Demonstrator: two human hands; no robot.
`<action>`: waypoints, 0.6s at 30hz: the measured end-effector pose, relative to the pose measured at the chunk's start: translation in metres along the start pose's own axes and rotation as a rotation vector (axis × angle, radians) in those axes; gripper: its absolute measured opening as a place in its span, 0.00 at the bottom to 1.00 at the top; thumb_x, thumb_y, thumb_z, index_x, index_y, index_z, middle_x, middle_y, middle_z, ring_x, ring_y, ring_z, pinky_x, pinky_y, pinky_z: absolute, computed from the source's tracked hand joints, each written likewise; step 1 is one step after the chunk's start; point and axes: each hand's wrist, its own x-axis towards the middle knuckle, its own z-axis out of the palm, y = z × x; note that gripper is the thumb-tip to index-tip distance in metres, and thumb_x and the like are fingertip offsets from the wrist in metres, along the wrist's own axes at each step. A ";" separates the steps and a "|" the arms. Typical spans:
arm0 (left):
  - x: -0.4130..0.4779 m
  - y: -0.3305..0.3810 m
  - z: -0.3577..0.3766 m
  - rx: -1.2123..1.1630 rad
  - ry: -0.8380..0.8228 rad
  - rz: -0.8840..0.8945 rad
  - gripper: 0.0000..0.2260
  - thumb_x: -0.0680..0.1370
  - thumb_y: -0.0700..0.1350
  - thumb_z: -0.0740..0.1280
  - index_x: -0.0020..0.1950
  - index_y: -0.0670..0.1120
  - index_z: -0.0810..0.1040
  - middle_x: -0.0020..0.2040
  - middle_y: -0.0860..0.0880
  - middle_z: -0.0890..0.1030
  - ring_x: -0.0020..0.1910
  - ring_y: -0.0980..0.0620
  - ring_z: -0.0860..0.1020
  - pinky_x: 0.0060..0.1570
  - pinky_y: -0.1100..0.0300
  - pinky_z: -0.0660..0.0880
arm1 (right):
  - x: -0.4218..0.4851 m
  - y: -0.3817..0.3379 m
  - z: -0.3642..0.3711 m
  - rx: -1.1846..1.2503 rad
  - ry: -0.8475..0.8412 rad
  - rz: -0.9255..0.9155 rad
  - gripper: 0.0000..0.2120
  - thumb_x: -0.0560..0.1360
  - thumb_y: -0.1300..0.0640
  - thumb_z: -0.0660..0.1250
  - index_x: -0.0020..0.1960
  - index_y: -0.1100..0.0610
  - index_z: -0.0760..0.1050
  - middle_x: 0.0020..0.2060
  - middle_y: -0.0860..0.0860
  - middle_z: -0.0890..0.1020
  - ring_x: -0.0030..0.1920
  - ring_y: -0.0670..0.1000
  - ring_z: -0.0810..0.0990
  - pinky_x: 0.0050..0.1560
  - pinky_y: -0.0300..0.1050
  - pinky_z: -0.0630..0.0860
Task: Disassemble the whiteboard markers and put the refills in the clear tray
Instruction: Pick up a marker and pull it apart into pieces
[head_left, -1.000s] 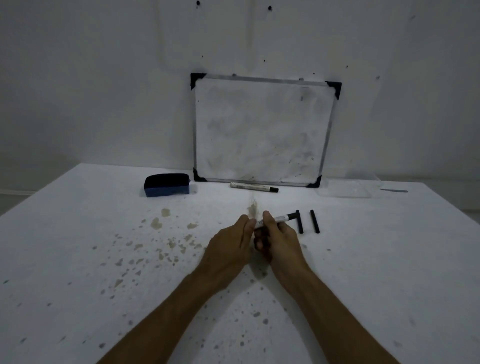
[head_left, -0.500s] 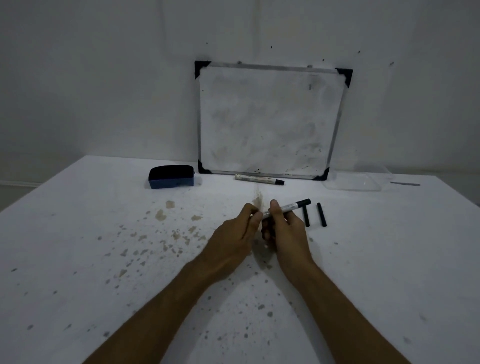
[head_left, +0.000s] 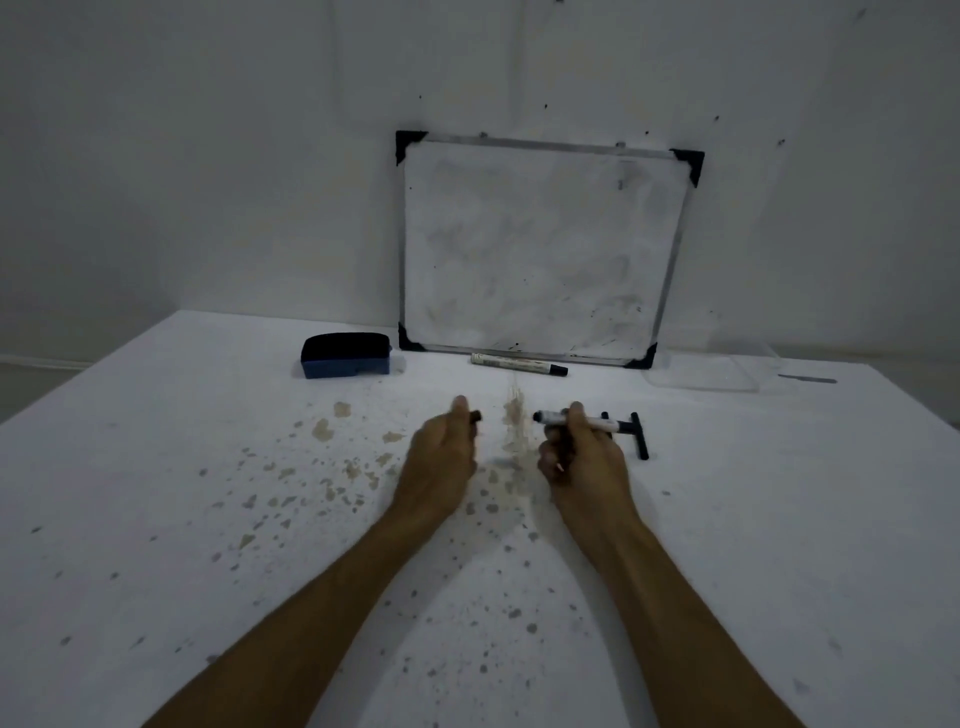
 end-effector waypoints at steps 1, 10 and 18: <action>0.003 -0.004 -0.011 0.079 0.059 0.021 0.24 0.87 0.58 0.51 0.40 0.50 0.79 0.30 0.53 0.75 0.28 0.56 0.73 0.34 0.59 0.70 | 0.003 -0.003 -0.005 0.102 -0.002 0.038 0.15 0.85 0.52 0.63 0.45 0.59 0.79 0.34 0.51 0.79 0.25 0.45 0.73 0.24 0.38 0.70; 0.016 -0.024 -0.044 0.912 0.100 0.222 0.14 0.82 0.53 0.67 0.60 0.45 0.84 0.59 0.42 0.80 0.58 0.43 0.75 0.56 0.50 0.73 | 0.008 0.003 -0.005 0.132 -0.098 0.121 0.13 0.83 0.51 0.67 0.53 0.62 0.79 0.34 0.51 0.81 0.26 0.45 0.74 0.25 0.38 0.72; 0.003 -0.002 -0.030 0.452 0.105 0.250 0.14 0.82 0.48 0.68 0.66 0.46 0.80 0.63 0.46 0.81 0.58 0.52 0.77 0.54 0.73 0.72 | 0.003 -0.002 -0.003 0.098 -0.061 0.109 0.11 0.82 0.51 0.68 0.47 0.59 0.80 0.34 0.50 0.80 0.29 0.45 0.74 0.28 0.38 0.72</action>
